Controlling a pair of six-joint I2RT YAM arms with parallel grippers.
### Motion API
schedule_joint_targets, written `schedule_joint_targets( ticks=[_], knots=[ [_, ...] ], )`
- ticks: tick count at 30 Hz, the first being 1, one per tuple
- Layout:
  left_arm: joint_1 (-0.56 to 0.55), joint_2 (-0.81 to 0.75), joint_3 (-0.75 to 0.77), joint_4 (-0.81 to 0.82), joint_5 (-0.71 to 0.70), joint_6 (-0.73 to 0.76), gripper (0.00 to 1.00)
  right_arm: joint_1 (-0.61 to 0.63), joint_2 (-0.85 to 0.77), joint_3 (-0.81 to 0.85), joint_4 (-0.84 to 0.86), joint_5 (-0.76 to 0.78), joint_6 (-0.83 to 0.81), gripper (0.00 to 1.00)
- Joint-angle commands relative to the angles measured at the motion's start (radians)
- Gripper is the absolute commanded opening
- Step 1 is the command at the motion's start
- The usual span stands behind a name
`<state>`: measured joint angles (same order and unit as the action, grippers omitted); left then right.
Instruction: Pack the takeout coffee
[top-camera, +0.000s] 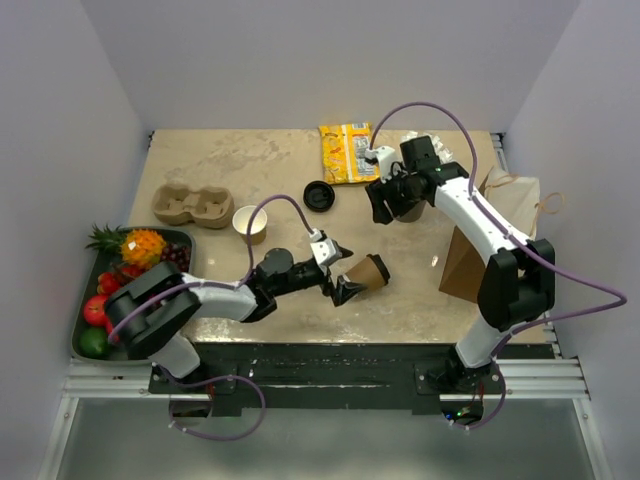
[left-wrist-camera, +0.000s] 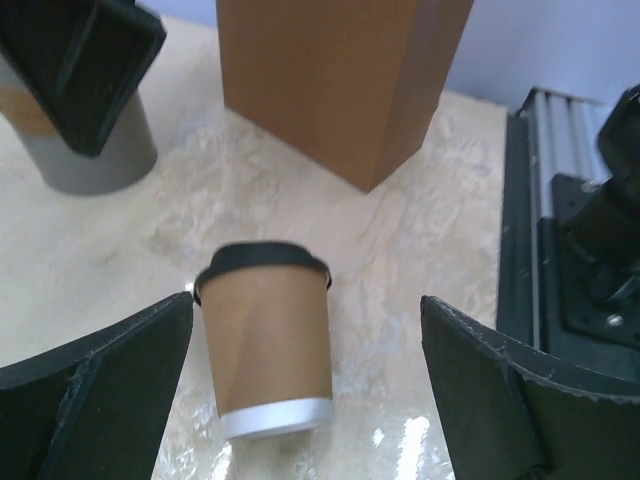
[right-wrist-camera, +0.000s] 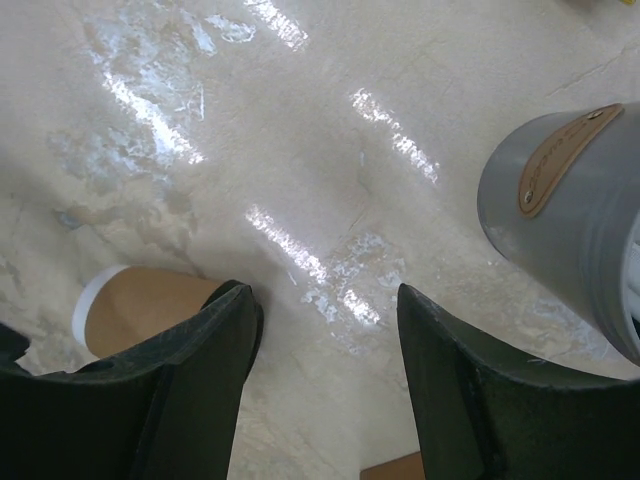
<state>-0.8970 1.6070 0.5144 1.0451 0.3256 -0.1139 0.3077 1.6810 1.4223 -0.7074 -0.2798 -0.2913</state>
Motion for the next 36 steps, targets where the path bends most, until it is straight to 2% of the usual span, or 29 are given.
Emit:
schedule_joint_targets(
  ticks=[1,3,6,8,12,14,17,22,27,32,36],
  knots=[
    [0.010,-0.148,0.047,-0.258,0.066,0.006,1.00,-0.001,-0.014,0.085,-0.134,-0.065,-0.037,0.63],
    [0.017,-0.148,0.114,-0.357,0.102,0.046,1.00,-0.018,-0.027,0.076,-0.176,-0.073,-0.048,0.63],
    [0.015,-0.076,0.226,-0.437,0.217,0.091,1.00,-0.054,-0.027,0.064,-0.216,-0.067,-0.042,0.62],
    [-0.006,0.003,0.307,-0.463,0.231,0.086,1.00,-0.088,-0.017,0.087,-0.234,-0.085,-0.037,0.62],
    [-0.059,0.160,0.519,-0.708,0.071,0.063,1.00,-0.111,0.022,0.144,-0.250,-0.108,-0.023,0.62],
    [-0.065,0.221,0.613,-0.782,0.035,0.025,1.00,-0.120,0.019,0.165,-0.265,-0.124,-0.020,0.62],
    [-0.082,0.255,0.659,-0.842,0.000,0.019,1.00,-0.128,-0.012,0.162,-0.276,-0.139,-0.031,0.62],
    [-0.115,0.359,0.795,-1.034,-0.054,0.059,1.00,-0.139,-0.044,0.118,-0.264,-0.174,-0.040,0.62],
    [-0.118,0.422,0.874,-1.169,-0.043,0.076,1.00,-0.147,-0.050,0.112,-0.242,-0.199,-0.023,0.62],
    [-0.118,0.398,0.843,-1.177,-0.014,0.085,1.00,-0.160,-0.046,0.119,-0.238,-0.210,-0.019,0.62],
    [-0.111,0.377,0.834,-1.185,-0.017,0.094,0.91,-0.163,-0.035,0.125,-0.228,-0.216,-0.011,0.62]
  ],
)
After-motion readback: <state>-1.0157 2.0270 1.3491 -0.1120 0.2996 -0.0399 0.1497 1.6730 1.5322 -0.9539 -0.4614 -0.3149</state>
